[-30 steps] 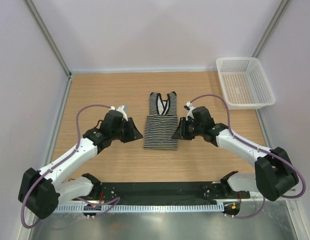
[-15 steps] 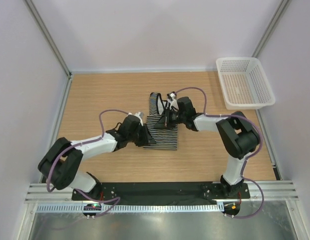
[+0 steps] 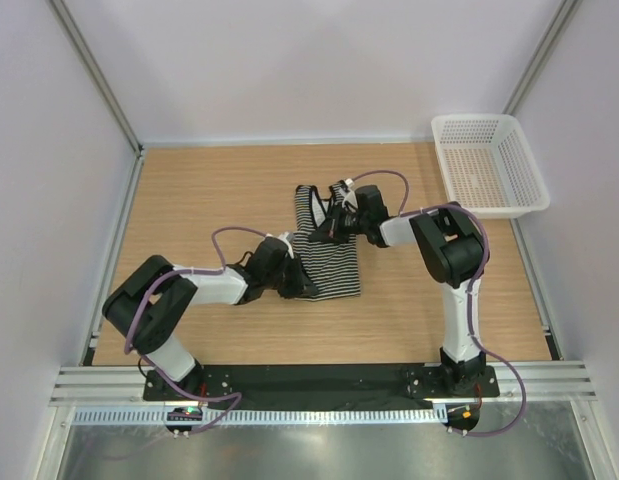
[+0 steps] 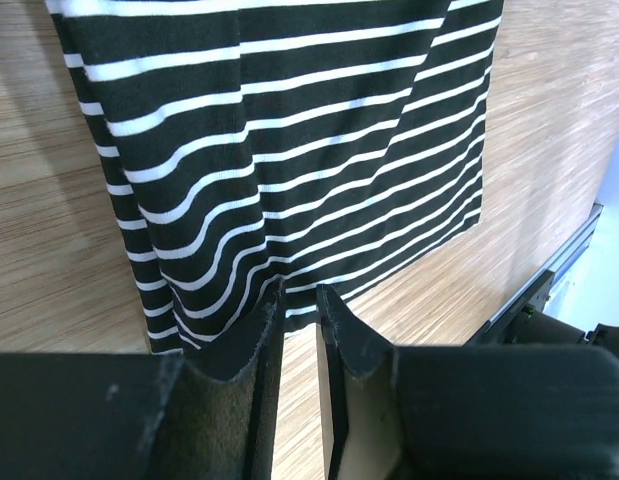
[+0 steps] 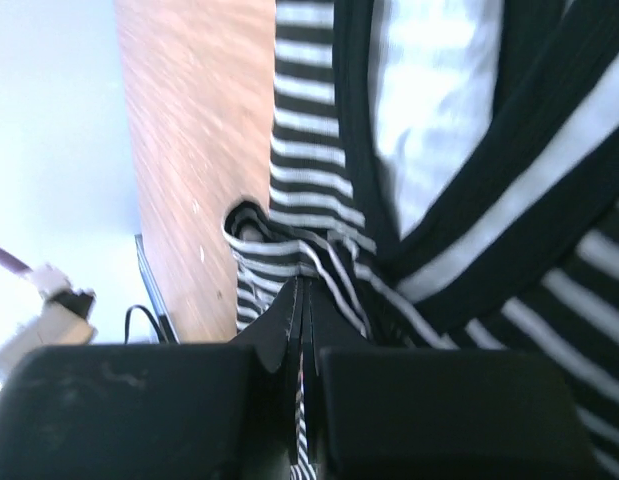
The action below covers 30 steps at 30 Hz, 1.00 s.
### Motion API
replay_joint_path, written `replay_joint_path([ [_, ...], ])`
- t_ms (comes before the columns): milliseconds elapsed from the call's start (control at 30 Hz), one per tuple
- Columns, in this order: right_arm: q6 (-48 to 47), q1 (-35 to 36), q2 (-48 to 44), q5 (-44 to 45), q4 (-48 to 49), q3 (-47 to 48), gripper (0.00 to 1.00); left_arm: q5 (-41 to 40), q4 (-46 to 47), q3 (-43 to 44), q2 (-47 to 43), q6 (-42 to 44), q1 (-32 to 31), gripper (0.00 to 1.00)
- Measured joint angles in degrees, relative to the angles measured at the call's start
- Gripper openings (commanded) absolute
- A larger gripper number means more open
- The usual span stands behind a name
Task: Fold and stack the tank tops
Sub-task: Fold the tank top
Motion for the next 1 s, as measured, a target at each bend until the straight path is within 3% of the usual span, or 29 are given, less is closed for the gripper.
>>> replay_joint_path([
  [233, 1.25, -2.38, 3.52, -0.70, -0.94, 6.56, 0.11, -0.72, -0.48, -0.96, -1.27, -0.02, -0.46, 0.22],
  [400, 0.13, -3.41, 1.03, -0.83, -2.99, 7.48, 0.32, -1.95, -5.92, -0.96, -4.61, 0.96, -0.79, 0.35],
  [433, -0.55, -3.43, -0.46, -0.74, -4.26, 6.84, 0.37, -2.32, -7.45, -0.85, -5.44, 1.42, -0.81, 0.39],
  [533, -4.11, -3.34, -9.16, 0.50, -9.31, 2.84, 0.39, -3.26, -12.04, -0.20, -7.96, 2.49, -0.83, 0.50],
  [600, -5.95, -3.34, -14.25, 1.09, -11.17, 0.44, 0.40, -3.78, -14.32, 0.17, -9.62, 2.95, -0.83, 0.53],
  [700, -8.57, -3.30, -23.80, 2.47, -13.29, -4.83, 0.51, -4.44, -17.51, 0.57, -12.70, 3.56, -0.83, 0.55],
  [1000, -12.57, -0.33, -40.44, 10.71, -26.43, -24.09, 0.57, -7.82, -26.43, 1.51, -20.70, 6.10, -0.76, 0.53],
])
